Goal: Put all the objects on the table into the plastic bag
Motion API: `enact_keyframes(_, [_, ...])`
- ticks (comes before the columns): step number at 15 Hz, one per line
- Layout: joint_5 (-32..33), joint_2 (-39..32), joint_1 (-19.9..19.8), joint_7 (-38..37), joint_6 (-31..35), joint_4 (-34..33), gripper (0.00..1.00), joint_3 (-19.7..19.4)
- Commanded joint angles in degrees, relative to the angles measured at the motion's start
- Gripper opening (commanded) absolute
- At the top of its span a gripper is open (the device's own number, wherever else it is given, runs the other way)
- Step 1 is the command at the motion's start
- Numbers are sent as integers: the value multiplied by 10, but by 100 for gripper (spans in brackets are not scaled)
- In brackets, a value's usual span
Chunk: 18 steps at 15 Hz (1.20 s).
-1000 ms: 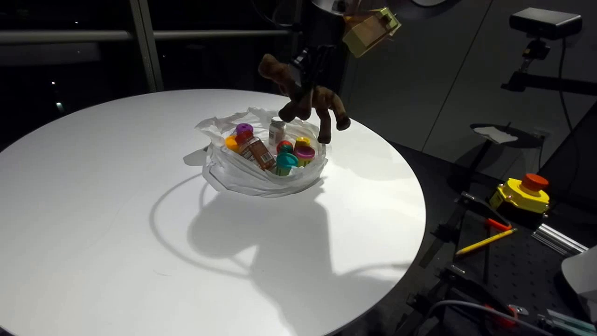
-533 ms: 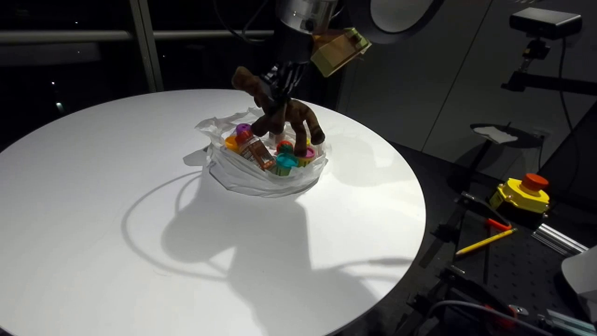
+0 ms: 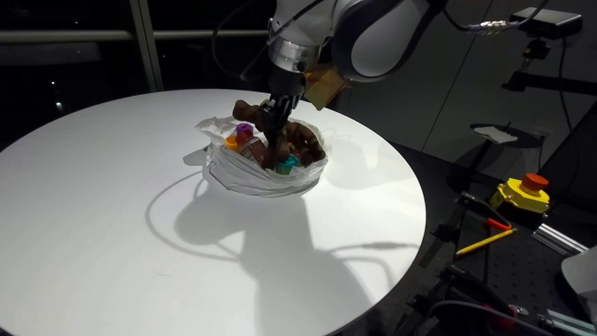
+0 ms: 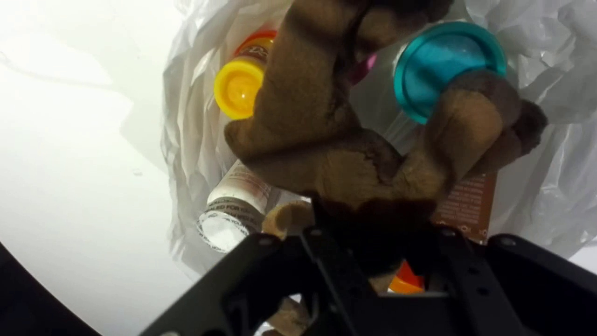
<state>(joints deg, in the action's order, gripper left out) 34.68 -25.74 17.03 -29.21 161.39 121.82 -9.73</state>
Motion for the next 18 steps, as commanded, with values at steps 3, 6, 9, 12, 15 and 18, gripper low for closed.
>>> enact_keyframes(3, [-58,68,-8,35,-20,33,83,25])
enact_keyframes(6, [-134,142,-11,44,-76,56,100,48])
enact_keyframes(9, [-153,218,-10,25,-194,63,100,67])
enact_keyframes(12, [-180,286,-29,26,-314,80,100,103])
enact_keyframes(15, [-256,348,-47,81,-383,120,100,129])
enact_keyframes(18, [-358,399,-53,196,-415,185,100,131])
